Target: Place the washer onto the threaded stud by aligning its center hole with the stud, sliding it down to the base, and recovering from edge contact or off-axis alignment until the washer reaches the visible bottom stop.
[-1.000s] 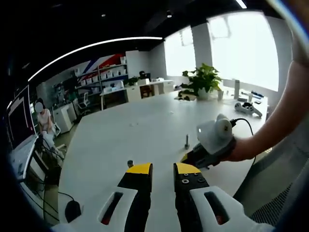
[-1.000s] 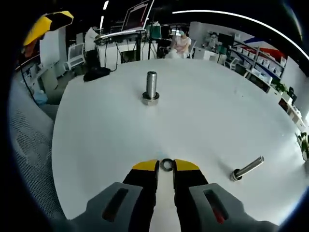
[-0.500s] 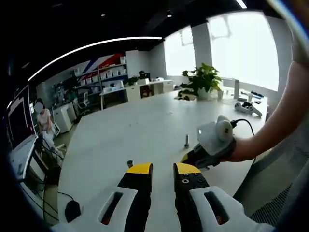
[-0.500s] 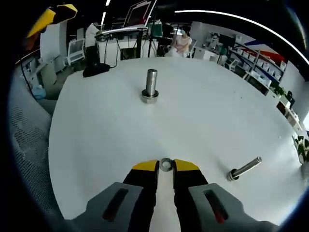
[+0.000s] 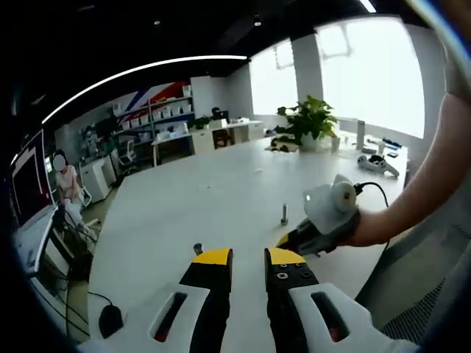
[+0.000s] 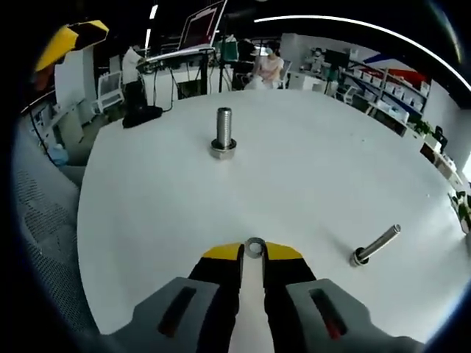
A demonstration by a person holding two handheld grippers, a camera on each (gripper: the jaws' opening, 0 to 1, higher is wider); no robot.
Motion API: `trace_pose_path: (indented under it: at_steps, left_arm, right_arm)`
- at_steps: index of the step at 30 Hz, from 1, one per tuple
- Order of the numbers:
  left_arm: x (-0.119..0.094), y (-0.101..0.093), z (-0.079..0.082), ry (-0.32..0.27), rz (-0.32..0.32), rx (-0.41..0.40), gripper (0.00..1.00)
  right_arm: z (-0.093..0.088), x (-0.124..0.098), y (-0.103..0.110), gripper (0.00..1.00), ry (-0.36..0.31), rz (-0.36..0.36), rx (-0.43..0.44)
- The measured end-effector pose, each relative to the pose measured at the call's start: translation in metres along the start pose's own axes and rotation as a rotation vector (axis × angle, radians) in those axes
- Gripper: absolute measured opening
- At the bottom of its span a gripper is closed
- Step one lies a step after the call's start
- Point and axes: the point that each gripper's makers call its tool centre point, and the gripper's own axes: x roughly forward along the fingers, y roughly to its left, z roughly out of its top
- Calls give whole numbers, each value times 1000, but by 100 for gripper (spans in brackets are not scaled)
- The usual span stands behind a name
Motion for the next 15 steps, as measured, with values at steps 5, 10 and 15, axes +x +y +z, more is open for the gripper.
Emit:
trace_pose_path:
  at_steps: [5,10,15]
  left_arm:
    - [0,1,0,0,3,-2,15]
    - [0,1,0,1,4,-1,15]
    - [0,1,-1,3,3,1,15]
  right_arm:
    - [0,0,-1,7,1,6,68]
    - [-1,-3,1,9,8,3,-1]
    - [-5,-5,-7,14,10,-24,11]
